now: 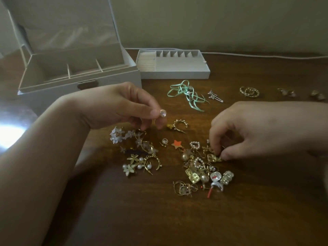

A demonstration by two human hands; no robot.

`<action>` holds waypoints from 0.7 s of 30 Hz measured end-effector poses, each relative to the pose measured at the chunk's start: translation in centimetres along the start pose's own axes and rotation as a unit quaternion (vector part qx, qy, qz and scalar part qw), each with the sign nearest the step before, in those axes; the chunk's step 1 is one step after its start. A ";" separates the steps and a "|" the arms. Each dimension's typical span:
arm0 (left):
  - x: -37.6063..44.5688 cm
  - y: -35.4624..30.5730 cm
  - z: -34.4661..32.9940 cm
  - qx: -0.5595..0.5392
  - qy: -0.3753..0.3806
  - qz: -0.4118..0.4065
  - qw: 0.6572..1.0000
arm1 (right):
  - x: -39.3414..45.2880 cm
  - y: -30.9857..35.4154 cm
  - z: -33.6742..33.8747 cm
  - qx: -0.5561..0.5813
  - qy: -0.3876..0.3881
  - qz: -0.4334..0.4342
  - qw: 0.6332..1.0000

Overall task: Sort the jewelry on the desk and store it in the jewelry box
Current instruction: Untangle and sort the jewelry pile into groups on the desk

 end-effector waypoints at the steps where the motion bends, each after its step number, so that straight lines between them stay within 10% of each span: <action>1: 0.0 -0.1 -0.1 0.020 0.003 -0.002 1.000 | -0.1 -0.2 0.0 0.005 0.009 -0.013 1.000; 12: 0.9 -0.5 -2.3 0.230 0.134 0.028 0.964 | -0.8 -1.0 0.6 0.046 -0.010 0.027 0.999; 21: 1.1 -0.7 -2.5 0.209 0.101 -0.005 0.973 | 0.1 0.4 -0.6 -0.008 0.015 0.080 0.997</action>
Point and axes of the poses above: each hand's wrist, its own x-axis towards the middle knuckle, its own z-axis out of the back of the hand, y = z × x, the point moved 2 cm from there along x, towards the middle knuckle, and after that the axes turned 12 degrees about -z, right-handed, at the moved point
